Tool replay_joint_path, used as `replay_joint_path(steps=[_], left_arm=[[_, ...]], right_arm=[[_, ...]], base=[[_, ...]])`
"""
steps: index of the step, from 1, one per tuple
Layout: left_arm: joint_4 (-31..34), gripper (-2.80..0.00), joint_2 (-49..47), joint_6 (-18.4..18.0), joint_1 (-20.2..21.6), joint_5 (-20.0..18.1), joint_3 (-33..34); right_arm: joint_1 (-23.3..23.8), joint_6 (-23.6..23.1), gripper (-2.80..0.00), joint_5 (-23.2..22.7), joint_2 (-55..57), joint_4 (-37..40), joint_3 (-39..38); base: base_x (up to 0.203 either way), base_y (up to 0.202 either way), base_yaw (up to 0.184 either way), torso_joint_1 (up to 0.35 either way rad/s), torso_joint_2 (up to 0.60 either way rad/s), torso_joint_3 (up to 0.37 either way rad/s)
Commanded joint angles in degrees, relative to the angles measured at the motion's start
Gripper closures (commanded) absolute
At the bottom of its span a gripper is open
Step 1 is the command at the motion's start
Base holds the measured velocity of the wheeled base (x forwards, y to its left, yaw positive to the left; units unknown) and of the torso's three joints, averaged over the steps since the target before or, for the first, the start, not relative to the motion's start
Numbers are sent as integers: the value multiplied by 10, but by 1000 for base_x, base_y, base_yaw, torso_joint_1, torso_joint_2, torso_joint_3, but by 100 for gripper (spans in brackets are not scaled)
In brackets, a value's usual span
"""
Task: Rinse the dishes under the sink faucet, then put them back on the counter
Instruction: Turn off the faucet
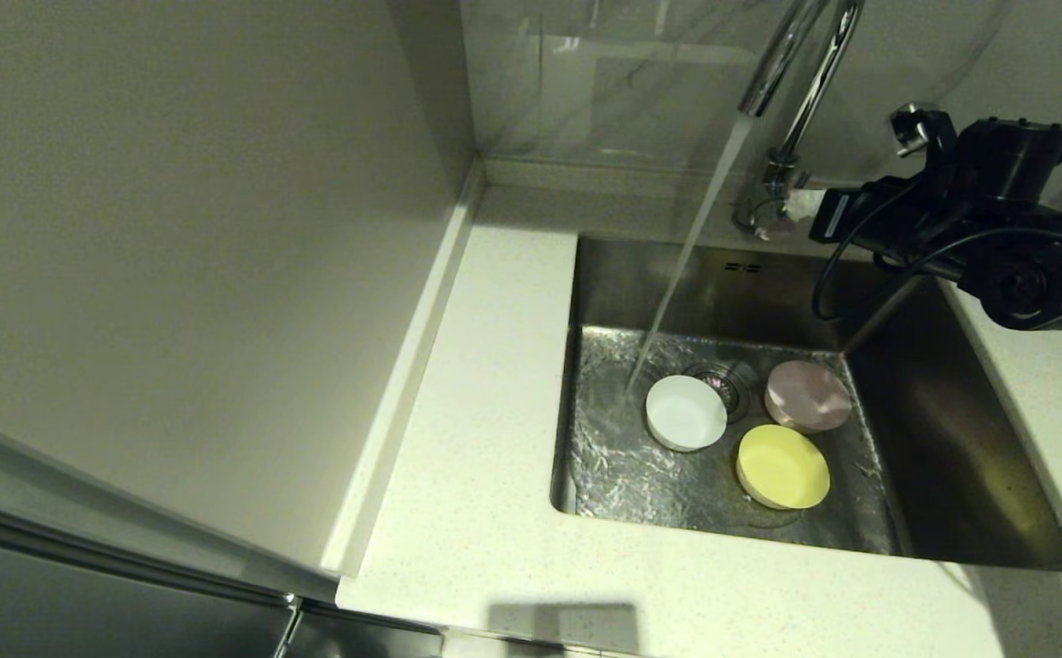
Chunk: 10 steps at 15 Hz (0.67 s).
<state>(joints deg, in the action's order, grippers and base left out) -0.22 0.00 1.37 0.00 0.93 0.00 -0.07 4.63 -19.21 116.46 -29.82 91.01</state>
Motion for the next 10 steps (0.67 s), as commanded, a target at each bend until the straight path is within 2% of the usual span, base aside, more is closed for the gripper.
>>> replay_joint_path(steps=[1, 7, 10], left_arm=[[0, 0, 1, 0, 0, 0, 0], [0, 0, 1, 0, 0, 0, 0], [0, 0, 1, 0, 0, 0, 0]], right_arm=[[0, 0, 0, 0, 23, -3, 22], [0, 0, 0, 3, 67, -3, 86], [-1, 2, 0, 3, 69, -2, 89]], base=[[0, 0, 0, 0, 0, 0], [0, 0, 0, 0, 0, 0], [0, 0, 0, 0, 0, 0]])
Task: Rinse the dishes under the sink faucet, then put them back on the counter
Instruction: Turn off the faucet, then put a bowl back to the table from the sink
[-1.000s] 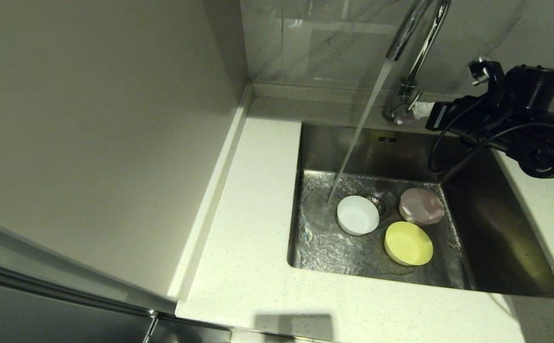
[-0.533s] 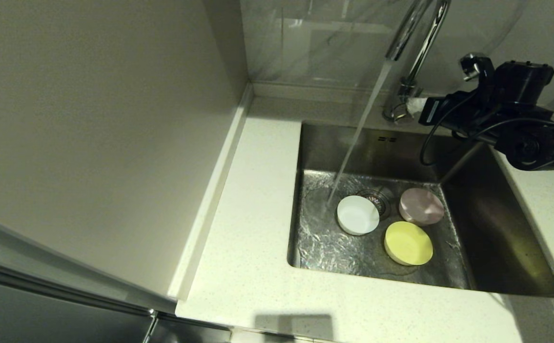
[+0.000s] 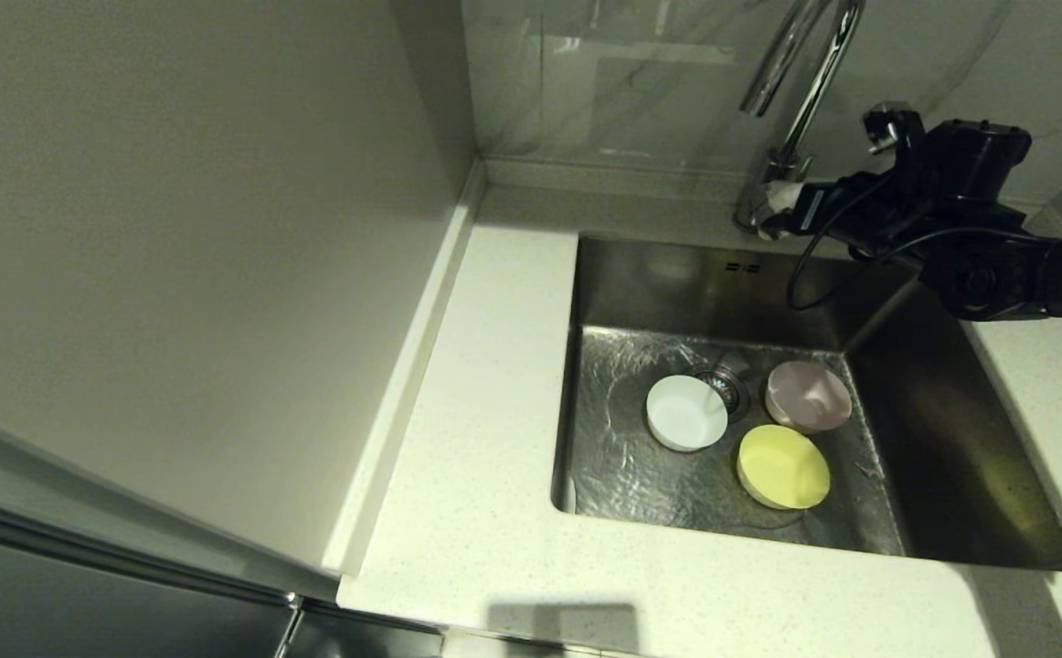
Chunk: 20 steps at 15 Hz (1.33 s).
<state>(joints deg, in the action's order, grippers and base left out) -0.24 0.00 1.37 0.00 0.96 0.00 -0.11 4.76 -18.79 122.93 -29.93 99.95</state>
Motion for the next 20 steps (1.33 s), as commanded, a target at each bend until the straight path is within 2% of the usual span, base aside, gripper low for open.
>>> replay_joint_path(steps=[1, 4, 7, 9, 10, 14, 15, 17, 19, 20], left_arm=[[0, 0, 1, 0, 0, 0, 0], [0, 0, 1, 0, 0, 0, 0], [0, 0, 1, 0, 0, 0, 0], [0, 0, 1, 0, 0, 0, 0], [0, 0, 1, 0, 0, 0, 0], [0, 0, 1, 0, 0, 0, 0], [0, 0, 1, 0, 0, 0, 0], [0, 0, 1, 0, 0, 0, 0], [0, 0, 1, 0, 0, 0, 0], [0, 0, 1, 0, 0, 0, 0]], right_arm=[[-1, 6, 0, -2, -4, 2, -11], [-8, 50, 0, -17, -80, 56, -72], [-11, 86, 0, -73, -196, 128, -168], [-12, 80, 0, -101, -261, 183, -262], [-11, 53, 0, -107, -285, 214, -306], [27, -145, 0, -111, -341, 307, -496], [33, -178, 0, -99, -354, 316, -532], [38, -208, 0, -10, -391, 350, -570], [36, -219, 0, 19, -412, 402, -576], [33, -224, 0, 24, -422, 398, -579]], base=[[0, 0, 0, 0, 0, 0], [0, 0, 0, 0, 0, 0], [0, 0, 0, 0, 0, 0], [0, 0, 0, 0, 0, 0], [0, 0, 0, 0, 0, 0], [0, 0, 0, 0, 0, 0], [0, 0, 0, 0, 0, 0], [0, 0, 0, 0, 0, 0], [0, 0, 0, 0, 0, 0], [0, 0, 0, 0, 0, 0]])
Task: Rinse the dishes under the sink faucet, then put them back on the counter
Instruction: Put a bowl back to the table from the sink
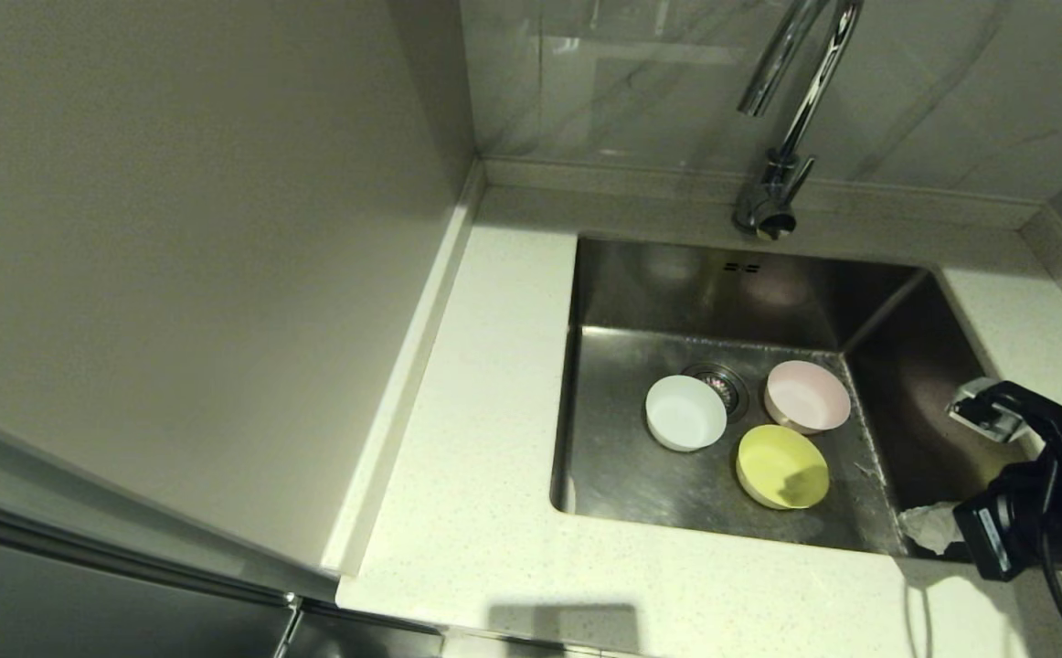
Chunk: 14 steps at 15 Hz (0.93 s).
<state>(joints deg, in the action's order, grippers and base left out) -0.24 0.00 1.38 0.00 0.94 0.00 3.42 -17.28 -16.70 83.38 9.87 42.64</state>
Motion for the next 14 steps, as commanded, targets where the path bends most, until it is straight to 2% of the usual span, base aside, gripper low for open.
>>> replay_joint_path(steps=[1, 2, 4, 9, 12, 13, 14], left_arm=[[0, 0, 1, 0, 0, 0, 0], [0, 0, 1, 0, 0, 0, 0], [0, 0, 1, 0, 0, 0, 0], [0, 0, 1, 0, 0, 0, 0], [0, 0, 1, 0, 0, 0, 0], [0, 0, 1, 0, 0, 0, 0], [0, 0, 1, 0, 0, 0, 0]], right_arm=[[-12, -11, 0, 18, -30, -15, -5], [-19, -23, 0, 39, -33, -42, -8], [-21, -59, 0, 50, -39, -73, -14], [-23, -72, 0, 74, -33, -77, -9], [-23, -106, 0, 101, -23, -79, -10], [-23, -106, -280, 101, -20, -79, -7], [-29, -106, -280, 100, -16, -79, 0]], base=[[0, 0, 0, 0, 0, 0], [0, 0, 0, 0, 0, 0], [0, 0, 0, 0, 0, 0], [0, 0, 0, 0, 0, 0], [0, 0, 0, 0, 0, 0], [0, 0, 0, 0, 0, 0], [0, 0, 0, 0, 0, 0]])
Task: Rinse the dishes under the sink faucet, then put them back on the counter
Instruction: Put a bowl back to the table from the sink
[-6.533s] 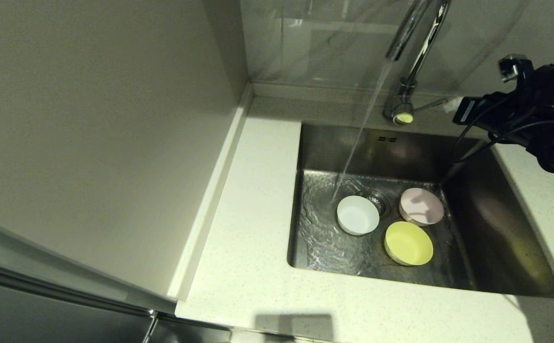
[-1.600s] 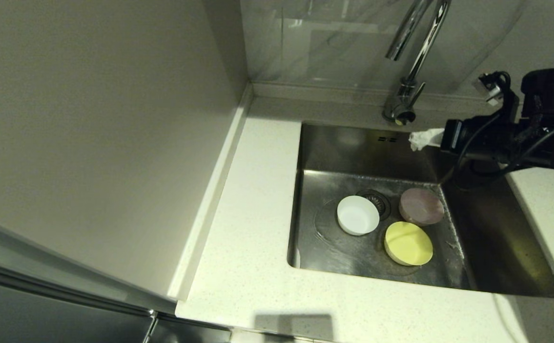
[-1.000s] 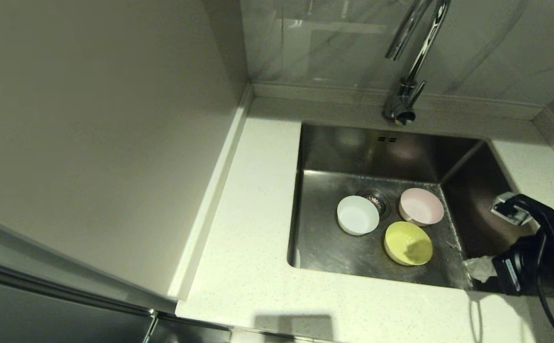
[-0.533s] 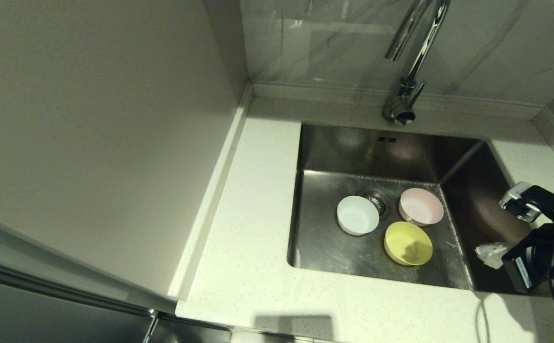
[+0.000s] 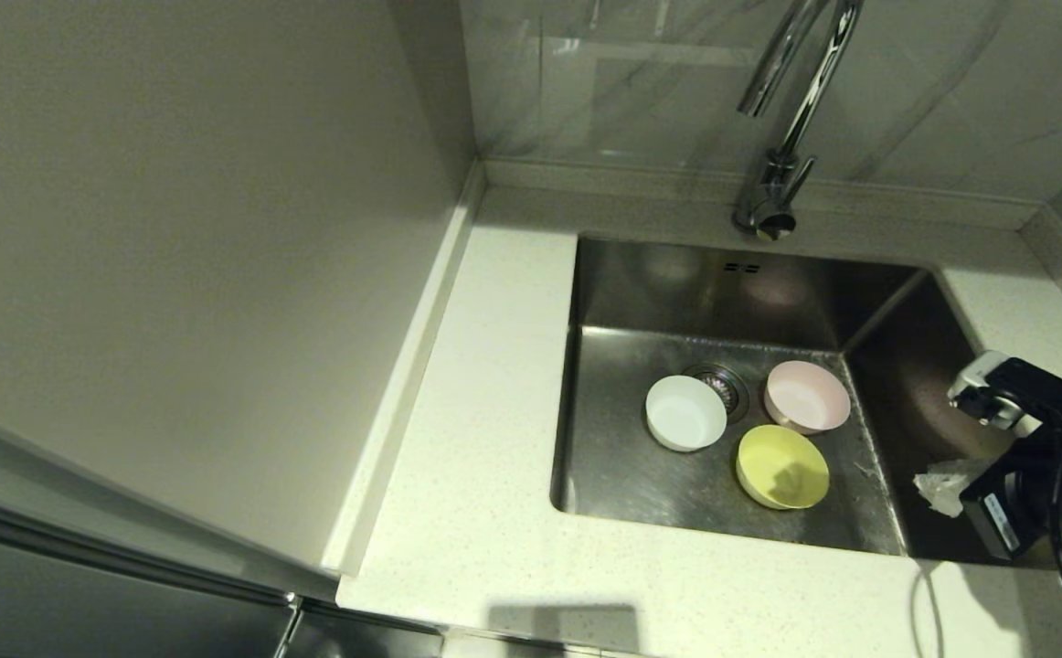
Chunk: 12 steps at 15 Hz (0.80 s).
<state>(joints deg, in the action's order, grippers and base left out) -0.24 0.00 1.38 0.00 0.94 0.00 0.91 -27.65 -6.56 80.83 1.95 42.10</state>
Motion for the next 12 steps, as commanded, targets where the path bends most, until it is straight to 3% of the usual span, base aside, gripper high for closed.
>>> replay_joint_path(steps=[1, 4, 8, 12], left_arm=[[0, 0, 1, 0, 0, 0, 0], [0, 0, 1, 0, 0, 0, 0], [0, 0, 1, 0, 0, 0, 0], [0, 0, 1, 0, 0, 0, 0]], right_arm=[[-11, -1, -280, -2, 19, -1, 15], [-43, 10, -280, -2, 57, -20, 47], [-62, 18, -280, 2, 144, -176, 44], [-74, 30, -280, 12, 223, -225, 80]], base=[[0, 0, 0, 0, 0, 0], [0, 0, 0, 0, 0, 0], [0, 0, 0, 0, 0, 0], [0, 0, 0, 0, 0, 0]])
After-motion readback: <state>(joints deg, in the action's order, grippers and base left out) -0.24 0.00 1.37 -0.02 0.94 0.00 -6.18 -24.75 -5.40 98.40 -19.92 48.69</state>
